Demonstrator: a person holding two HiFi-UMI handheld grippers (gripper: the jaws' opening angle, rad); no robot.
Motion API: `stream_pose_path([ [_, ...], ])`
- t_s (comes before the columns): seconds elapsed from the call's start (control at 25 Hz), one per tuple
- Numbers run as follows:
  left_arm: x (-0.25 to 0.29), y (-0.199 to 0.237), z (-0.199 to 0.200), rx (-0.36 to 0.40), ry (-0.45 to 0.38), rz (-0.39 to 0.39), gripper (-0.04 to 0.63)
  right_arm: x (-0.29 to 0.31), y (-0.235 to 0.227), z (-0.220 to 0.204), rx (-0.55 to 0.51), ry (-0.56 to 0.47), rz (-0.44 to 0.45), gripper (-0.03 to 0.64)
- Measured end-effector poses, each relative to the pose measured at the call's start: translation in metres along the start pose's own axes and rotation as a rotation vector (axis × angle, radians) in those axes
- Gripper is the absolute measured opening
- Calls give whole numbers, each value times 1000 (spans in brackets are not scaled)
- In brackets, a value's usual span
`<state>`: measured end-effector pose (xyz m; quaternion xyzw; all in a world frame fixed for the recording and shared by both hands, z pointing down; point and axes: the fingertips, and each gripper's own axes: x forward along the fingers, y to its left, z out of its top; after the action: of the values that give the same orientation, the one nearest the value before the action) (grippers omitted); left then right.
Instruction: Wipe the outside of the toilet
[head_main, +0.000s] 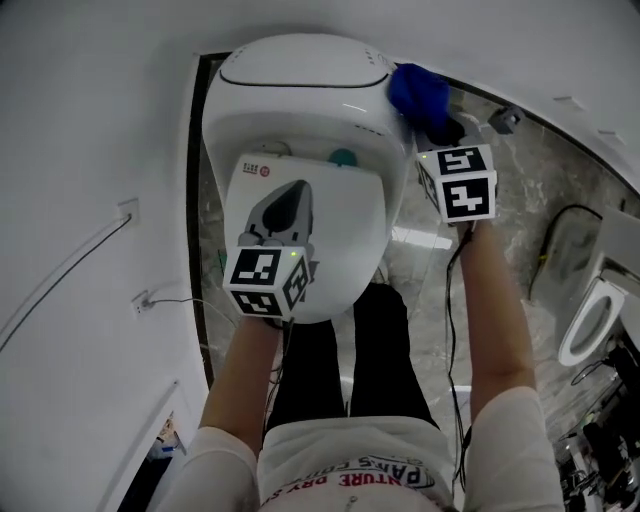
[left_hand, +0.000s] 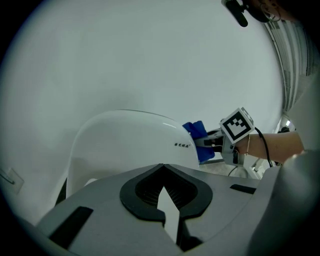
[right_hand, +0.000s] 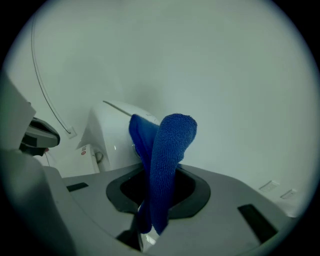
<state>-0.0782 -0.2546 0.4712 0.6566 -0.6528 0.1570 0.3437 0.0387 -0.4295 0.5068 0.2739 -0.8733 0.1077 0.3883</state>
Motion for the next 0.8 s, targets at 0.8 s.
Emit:
stream_pose_path([
  [0.8, 46, 1, -62, 161, 140, -265, 6, 7, 53, -137, -41, 121, 44, 75],
])
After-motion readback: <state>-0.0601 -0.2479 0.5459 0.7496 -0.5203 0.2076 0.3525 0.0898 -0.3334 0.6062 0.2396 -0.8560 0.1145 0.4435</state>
